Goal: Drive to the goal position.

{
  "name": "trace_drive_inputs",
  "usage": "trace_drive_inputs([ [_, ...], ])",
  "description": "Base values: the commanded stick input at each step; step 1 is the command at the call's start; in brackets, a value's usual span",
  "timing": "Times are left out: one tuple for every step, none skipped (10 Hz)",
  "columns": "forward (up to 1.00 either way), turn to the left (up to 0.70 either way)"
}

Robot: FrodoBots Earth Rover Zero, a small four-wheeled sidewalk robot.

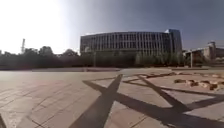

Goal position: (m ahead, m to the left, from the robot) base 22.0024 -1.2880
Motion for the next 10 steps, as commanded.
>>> trace_drive_inputs([
  [0.70, 0.00],
  [0.70, 0.00],
  [0.70, 0.00],
  [0.70, 0.00],
  [0.70, 0.00],
  [0.70, 0.00],
  [0.70, 0.00],
  [0.70, 0.00],
  [0.70, 0.00],
  [0.70, -0.01],
])
